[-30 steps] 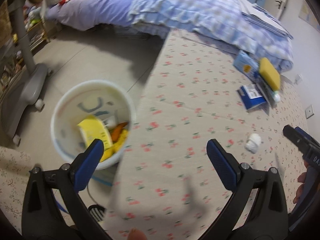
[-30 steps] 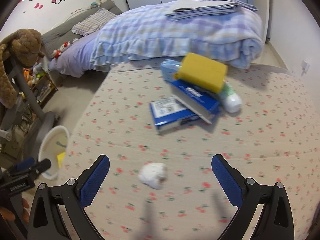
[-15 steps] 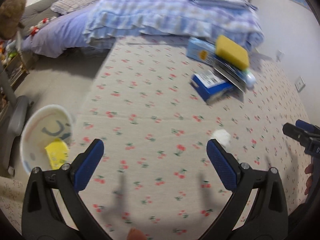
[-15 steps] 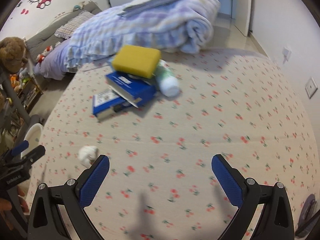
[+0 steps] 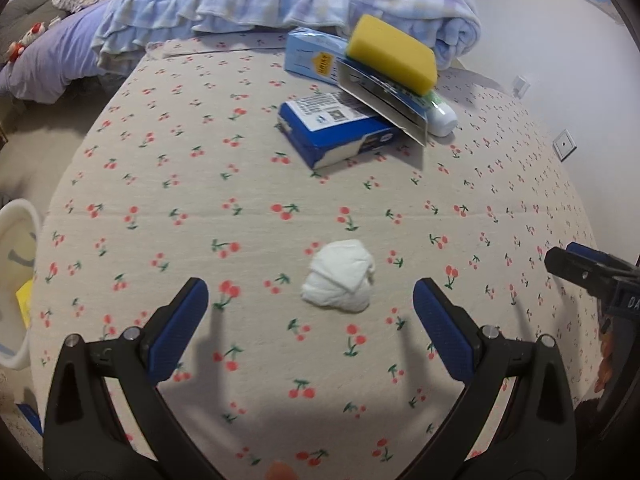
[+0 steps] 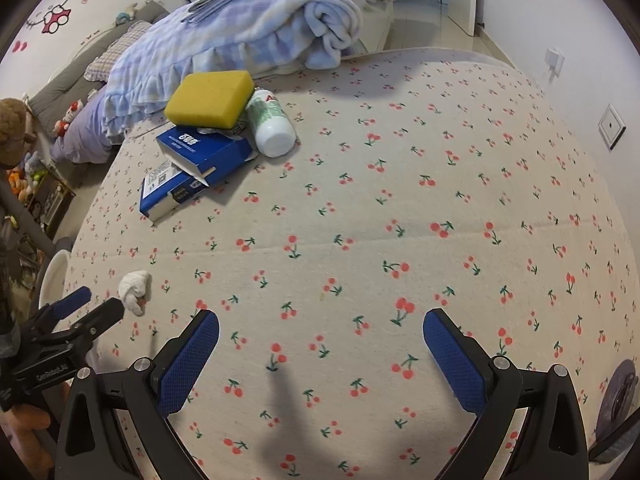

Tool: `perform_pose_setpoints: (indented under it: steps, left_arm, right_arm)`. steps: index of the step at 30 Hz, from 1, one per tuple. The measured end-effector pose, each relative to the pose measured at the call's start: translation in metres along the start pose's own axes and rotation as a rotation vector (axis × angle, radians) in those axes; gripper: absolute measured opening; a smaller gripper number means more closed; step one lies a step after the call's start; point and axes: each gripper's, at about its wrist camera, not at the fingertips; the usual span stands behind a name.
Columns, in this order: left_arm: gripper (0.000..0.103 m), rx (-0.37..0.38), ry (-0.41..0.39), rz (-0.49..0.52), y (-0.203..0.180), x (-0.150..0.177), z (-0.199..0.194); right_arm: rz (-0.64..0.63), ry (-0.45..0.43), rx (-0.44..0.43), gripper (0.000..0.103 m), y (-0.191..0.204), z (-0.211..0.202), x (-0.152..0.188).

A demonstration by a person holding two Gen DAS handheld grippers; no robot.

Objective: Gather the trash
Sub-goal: 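Move the left tool to the white tissue on the mattress and grasp it, then reach the right tool to the blue biscuit box and grasp it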

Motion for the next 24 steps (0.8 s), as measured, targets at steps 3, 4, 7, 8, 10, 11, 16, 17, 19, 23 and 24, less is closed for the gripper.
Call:
perform_pose_setpoints:
  steps: [3, 4, 7, 8, 10, 11, 16, 17, 19, 23, 24]
  left_arm:
    - [0.092, 0.011, -0.012, 0.031, -0.007, -0.001, 0.004]
    - [0.088, 0.019, -0.014, 0.036, -0.009, -0.002, 0.006]
    - [0.07, 0.037, -0.01, 0.047, -0.012, -0.004, 0.011]
    - [0.06, 0.045, -0.006, 0.055, -0.014, -0.004, 0.013]
    - [0.044, 0.028, -0.013, 0.079, -0.018, -0.004, 0.013]
    - [0.035, 0.034, -0.004, 0.093, -0.02, -0.005, 0.014]
    - [0.024, 0.032, -0.022, 0.081, -0.019, -0.01, 0.003]
    - [0.024, 0.036, -0.031, 0.07, -0.016, -0.012, -0.002]
    - [0.024, 0.041, -0.045, 0.05, -0.009, -0.016, -0.01]
    - [0.024, 0.04, -0.06, 0.003, 0.011, -0.024, -0.024]
    - [0.024, 0.039, -0.062, -0.007, 0.015, -0.025, -0.027]
  right_arm:
    - [0.007, 0.013, -0.005, 0.103, -0.006, 0.001, 0.0]
    - [0.007, 0.015, -0.005, 0.103, -0.008, 0.002, 0.0]
    - [0.009, 0.03, 0.0, 0.103, -0.011, 0.004, -0.001]
    - [0.01, 0.039, 0.0, 0.103, -0.011, 0.005, -0.001]
    - [0.013, 0.046, -0.005, 0.103, -0.012, 0.006, -0.002]
    - [0.014, 0.052, -0.007, 0.103, -0.012, 0.007, -0.003]
    - [0.02, 0.061, -0.015, 0.103, -0.009, 0.006, -0.012]
    - [0.021, 0.056, -0.022, 0.103, -0.007, 0.006, -0.017]
    - [0.022, 0.048, -0.033, 0.103, -0.002, 0.006, -0.026]
    - [0.004, 0.022, -0.069, 0.103, 0.014, 0.007, -0.048]
    - [-0.001, 0.013, -0.081, 0.103, 0.018, 0.007, -0.054]
Point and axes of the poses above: each gripper's, at about its wrist camera, not at the fingertips, and z roughly the way its jaws point, y to its left, x to its underside, and after that the axes turned 11 degrees about y, right-handed
